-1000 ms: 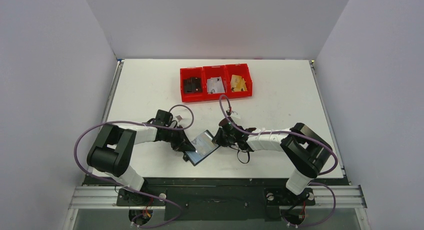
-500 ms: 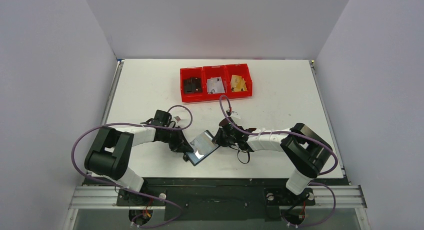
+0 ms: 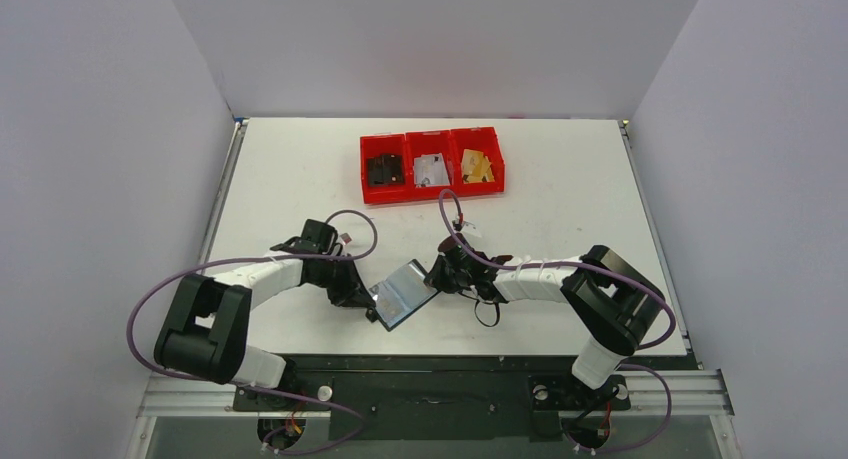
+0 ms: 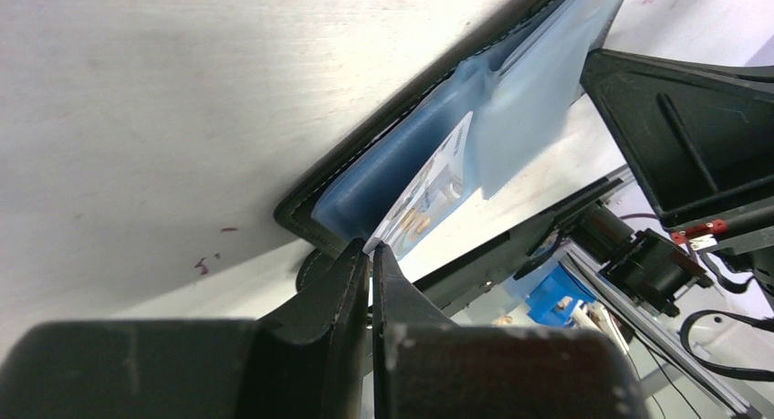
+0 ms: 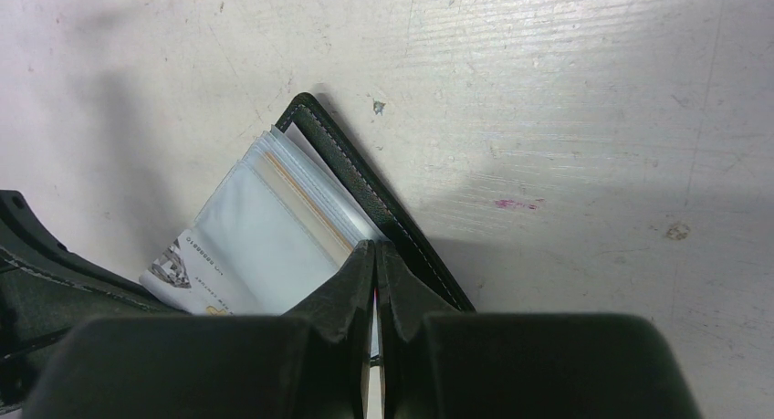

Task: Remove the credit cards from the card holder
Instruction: Remove the credit card from the card holder, then place the credit card in the storage box.

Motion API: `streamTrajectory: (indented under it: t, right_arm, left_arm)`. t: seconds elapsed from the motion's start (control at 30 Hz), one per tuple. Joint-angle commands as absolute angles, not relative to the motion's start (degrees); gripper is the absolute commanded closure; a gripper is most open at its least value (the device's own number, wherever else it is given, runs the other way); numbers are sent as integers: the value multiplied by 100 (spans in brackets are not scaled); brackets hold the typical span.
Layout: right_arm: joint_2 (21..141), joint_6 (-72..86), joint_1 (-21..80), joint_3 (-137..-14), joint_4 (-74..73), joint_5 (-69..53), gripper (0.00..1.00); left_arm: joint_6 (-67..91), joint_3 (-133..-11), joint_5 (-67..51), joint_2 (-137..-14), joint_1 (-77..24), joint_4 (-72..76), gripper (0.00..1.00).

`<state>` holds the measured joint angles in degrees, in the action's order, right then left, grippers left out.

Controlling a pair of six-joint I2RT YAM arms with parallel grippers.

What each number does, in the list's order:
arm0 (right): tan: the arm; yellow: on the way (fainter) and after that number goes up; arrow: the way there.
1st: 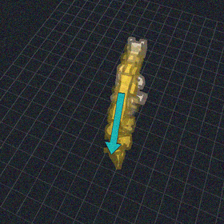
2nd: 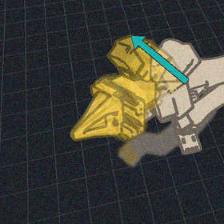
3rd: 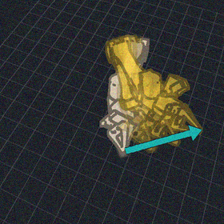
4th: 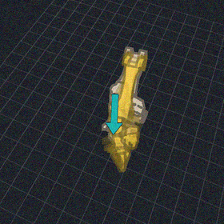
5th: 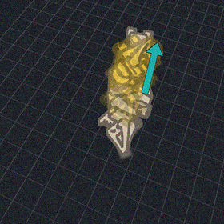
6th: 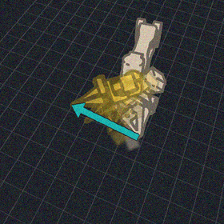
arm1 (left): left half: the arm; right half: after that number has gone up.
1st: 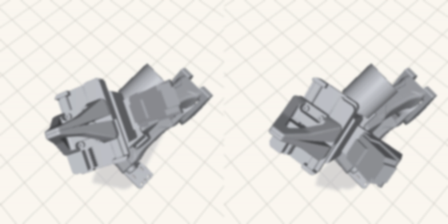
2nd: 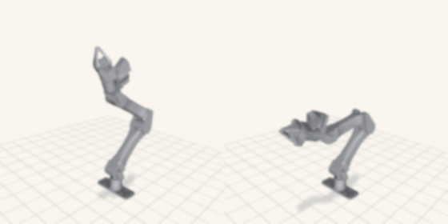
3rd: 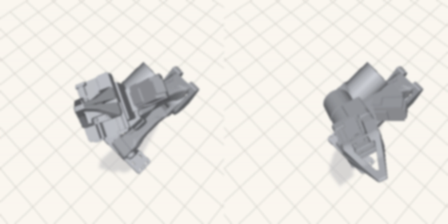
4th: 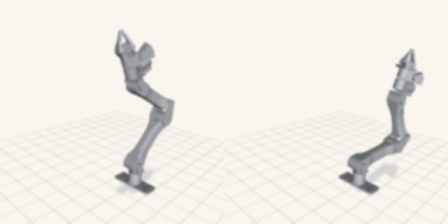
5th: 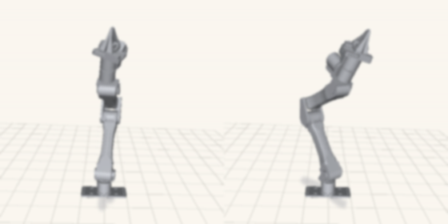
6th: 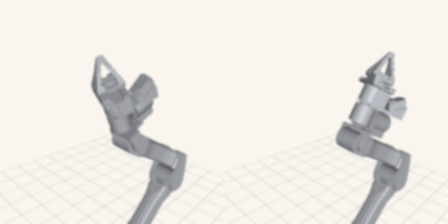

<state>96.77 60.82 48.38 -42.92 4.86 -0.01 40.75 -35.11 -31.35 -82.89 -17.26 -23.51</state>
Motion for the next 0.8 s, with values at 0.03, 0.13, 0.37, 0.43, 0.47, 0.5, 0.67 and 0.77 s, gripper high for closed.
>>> streamTrajectory:
  t: [0.03, 0.13, 0.37, 0.43, 0.47, 0.5, 0.67, 0.77]
  right_arm:
    - [10132, 5780, 4790, -3944, -994, 440, 100]
    - [10063, 5743, 4772, -4045, -1028, 454, 100]
    - [9556, 5471, 4718, -4751, -1531, 675, 86]
    - [9358, 5357, 4693, -5048, -1726, 767, 75]
    - [9213, 5320, 4674, -5143, -1786, 833, 71]
    - [9137, 5252, 4661, -5291, -1864, 856, 64]
    - [8393, 5017, 4526, -5415, -1630, 757, 47]
    - [8015, 4919, 4414, -5197, -1255, 434, 44]
  left_arm:
    - [3832, -3759, -2757, -7904, -1657, -2762, 100]
    - [3780, -3855, -2786, -7766, -1652, -2823, 100]
    - [3696, -4173, -2854, -7516, -1654, -2997, 100]
    - [3680, -4276, -2864, -7467, -1653, -3042, 100]
    - [3662, -4304, -2860, -7430, -1657, -3072, 100]
    - [3655, -4372, -2873, -7406, -1653, -3092, 100]
    - [3710, -4502, -3091, -7149, -1660, -2904, 100]
    - [3839, -4532, -3335, -7034, -1653, -2646, 100]
